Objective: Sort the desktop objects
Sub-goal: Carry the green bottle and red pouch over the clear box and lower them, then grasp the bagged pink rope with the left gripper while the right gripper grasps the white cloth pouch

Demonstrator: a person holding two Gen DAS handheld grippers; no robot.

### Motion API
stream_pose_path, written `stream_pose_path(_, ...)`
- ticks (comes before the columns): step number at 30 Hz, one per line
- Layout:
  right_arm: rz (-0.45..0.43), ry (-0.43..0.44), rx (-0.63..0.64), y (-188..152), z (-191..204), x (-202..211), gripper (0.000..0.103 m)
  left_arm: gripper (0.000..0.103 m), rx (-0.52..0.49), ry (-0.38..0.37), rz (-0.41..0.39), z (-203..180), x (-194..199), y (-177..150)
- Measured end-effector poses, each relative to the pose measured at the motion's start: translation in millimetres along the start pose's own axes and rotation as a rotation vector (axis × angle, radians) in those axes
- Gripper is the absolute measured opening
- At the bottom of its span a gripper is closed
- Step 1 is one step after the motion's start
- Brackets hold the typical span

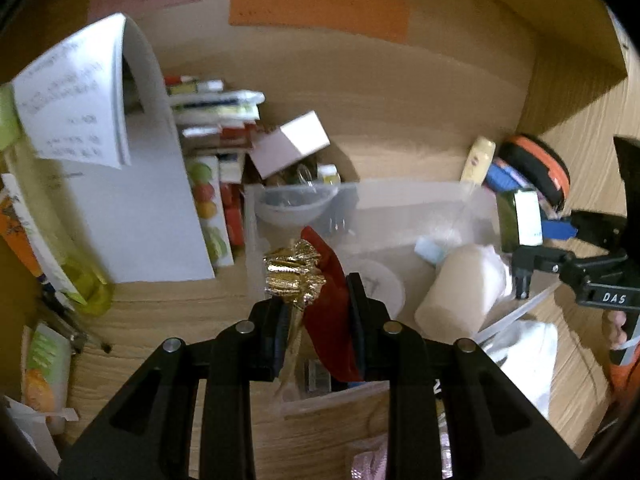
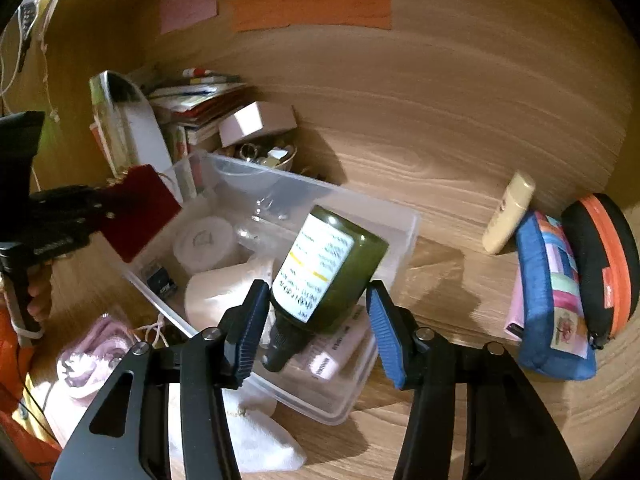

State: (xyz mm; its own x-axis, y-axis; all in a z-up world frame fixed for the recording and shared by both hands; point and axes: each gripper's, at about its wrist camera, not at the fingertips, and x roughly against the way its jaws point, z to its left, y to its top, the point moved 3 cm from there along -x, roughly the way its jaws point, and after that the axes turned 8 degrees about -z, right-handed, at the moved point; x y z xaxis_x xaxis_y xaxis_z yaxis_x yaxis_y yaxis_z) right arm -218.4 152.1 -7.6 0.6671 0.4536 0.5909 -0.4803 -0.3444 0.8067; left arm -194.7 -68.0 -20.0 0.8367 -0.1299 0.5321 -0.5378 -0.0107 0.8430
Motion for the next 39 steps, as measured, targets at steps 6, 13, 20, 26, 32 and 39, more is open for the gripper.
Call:
stream_pose_path(6, 0.028, 0.001, 0.035, -2, 9, -11, 0.045, 0.032, -0.068, 0.031, -0.003, -12, 0, -9)
stream_pose_path(13, 0.033, -0.015, 0.040, -1, 12, -14, 0.046, 0.060, -0.089, 0.042, -0.040, -19, 8, -3)
stream_pose_path(20, 0.024, -0.066, 0.039, -4, 14, -3, 0.064, 0.078, -0.079, 0.055, -0.084, -17, 25, 2)
stream_pose_path(26, 0.002, -0.089, 0.029, -7, 16, 15, 0.073, 0.090, -0.059, 0.082, -0.117, -12, 46, 4)
stream_pose_path(32, -0.022, -0.106, 0.019, -12, 19, 35, 0.080, 0.097, -0.049, 0.098, -0.130, -7, 69, 0)
stream_pose_path(39, -0.015, -0.083, -0.027, -27, 24, 52, 0.086, 0.099, -0.006, 0.056, -0.056, -3, 82, -20)
